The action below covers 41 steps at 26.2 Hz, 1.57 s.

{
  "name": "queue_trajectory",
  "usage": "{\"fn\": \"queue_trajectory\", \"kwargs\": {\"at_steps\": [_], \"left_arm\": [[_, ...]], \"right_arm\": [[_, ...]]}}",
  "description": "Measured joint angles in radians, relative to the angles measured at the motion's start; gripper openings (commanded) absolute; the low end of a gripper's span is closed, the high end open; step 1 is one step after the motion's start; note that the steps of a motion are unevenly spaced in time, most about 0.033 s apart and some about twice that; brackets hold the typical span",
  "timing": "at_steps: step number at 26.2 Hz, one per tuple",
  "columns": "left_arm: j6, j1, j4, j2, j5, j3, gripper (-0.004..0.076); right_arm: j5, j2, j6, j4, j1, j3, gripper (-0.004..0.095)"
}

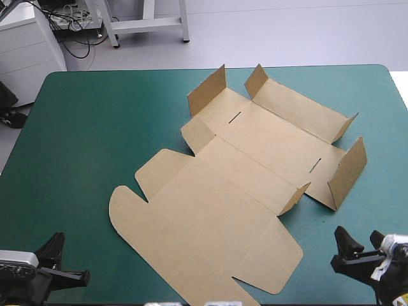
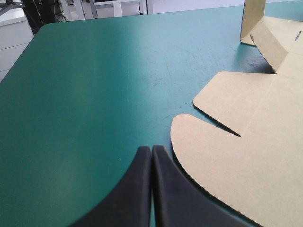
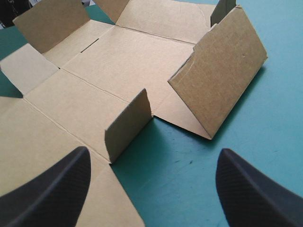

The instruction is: Fold the box

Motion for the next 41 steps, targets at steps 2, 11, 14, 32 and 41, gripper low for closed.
{"fn": "queue_trajectory", "kwargs": {"at_steps": [2,11,14,32,41], "left_arm": [[0.000,0.000,0.000,0.000,0.000,0.000,-0.0032],[0.000,0.000,0.000,0.000,0.000,0.000,-0.0032],[0.000,0.000,0.000,0.000,0.000,0.000,-0.0032],[0.000,0.000,0.000,0.000,0.000,0.000,-0.0032],[0.000,0.000,0.000,0.000,0.000,0.000,-0.0032]], "right_arm": [[0.003,0.109,0.084,0.026,0.000,-0.063,0.0684],[0.056,0.635,0.192,0.178,0.000,-0.296,0.0684],[0.070,0.774,0.174,0.225,0.001,-0.348,0.0684],[0.015,1.157,0.499,0.114,0.203,-0.392,0.0666],[-0.002,1.258,0.512,0.111,0.204,-0.393,0.0495]]}}
